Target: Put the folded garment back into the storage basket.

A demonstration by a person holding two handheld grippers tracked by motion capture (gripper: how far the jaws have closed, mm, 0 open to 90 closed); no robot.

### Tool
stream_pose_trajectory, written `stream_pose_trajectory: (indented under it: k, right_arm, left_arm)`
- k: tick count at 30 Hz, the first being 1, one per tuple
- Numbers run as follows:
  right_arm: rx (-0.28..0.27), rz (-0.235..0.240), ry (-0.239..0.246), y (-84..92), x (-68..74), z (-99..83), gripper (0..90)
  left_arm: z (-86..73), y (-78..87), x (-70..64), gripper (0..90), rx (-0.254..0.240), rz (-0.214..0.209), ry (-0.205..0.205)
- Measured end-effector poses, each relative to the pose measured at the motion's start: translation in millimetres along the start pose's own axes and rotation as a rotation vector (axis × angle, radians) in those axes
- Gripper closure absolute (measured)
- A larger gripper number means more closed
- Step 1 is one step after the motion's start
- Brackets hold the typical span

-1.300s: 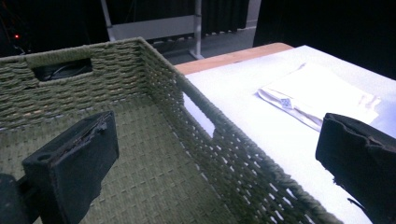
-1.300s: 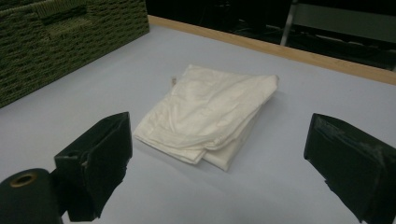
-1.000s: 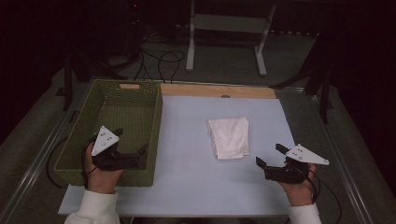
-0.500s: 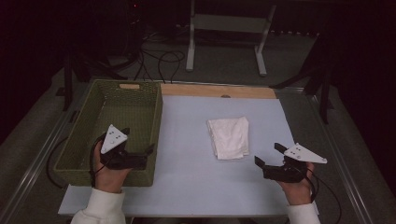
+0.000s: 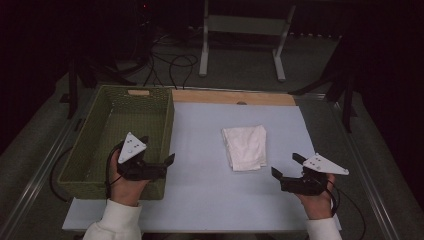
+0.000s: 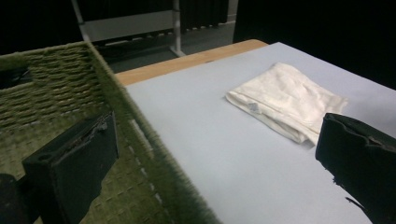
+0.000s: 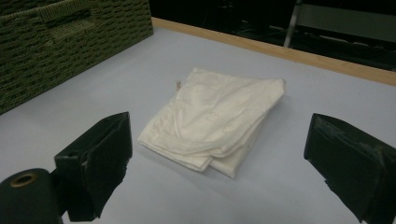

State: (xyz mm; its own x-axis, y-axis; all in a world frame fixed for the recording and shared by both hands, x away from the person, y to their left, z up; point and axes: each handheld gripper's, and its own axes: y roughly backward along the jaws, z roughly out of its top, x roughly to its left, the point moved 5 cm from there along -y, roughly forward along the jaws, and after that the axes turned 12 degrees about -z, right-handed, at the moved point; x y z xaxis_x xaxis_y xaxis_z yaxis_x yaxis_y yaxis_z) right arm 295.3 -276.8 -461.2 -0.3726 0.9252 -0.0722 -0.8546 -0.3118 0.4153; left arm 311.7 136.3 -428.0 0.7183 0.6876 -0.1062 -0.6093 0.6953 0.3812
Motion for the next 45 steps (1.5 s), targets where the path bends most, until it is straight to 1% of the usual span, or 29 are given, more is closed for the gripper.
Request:
stream_pose_trajectory:
  k: [4,9,14,16,18,32,40,45]
  right_arm:
    - [-0.002,0.002,0.0,-0.4,0.2,0.1,7.9]
    - [-0.001,0.003,-0.001,-0.7,0.4,0.4,7.9]
    - [-0.004,0.004,-0.002,-1.1,1.4,1.2,7.9]
    - [-0.004,0.006,0.0,-1.3,1.6,1.2,7.9]
    - [-0.002,0.007,0.001,-1.8,1.8,1.0,7.9]
    - [-0.002,0.013,0.002,-3.1,3.1,1.3,7.9]
    - [0.001,0.011,-0.003,-3.8,2.7,0.3,7.9]
    - [-0.001,0.012,-0.004,-3.8,2.6,0.1,7.9]
  left_arm:
    - [1.7,-6.6,-3.7,0.1,0.019,-0.004,-0.01]
    - [5.0,-13.6,-8.5,0.1,0.015,-0.02,-0.001]
    - [7.5,-21.6,-12.6,0.1,0.034,-0.023,-0.003]
    - [8.9,-24.2,-14.6,0.1,0.029,-0.028,0.001]
    - [10.0,-26.5,-16.1,0.1,0.034,-0.032,-0.005]
    - [17.2,-41.8,-29.9,0.1,0.034,-0.059,-0.008]
    - [21.4,-52.3,-37.7,0.1,0.041,-0.071,-0.024]
    - [22.9,-58.2,-41.4,0.1,0.043,-0.076,-0.026]
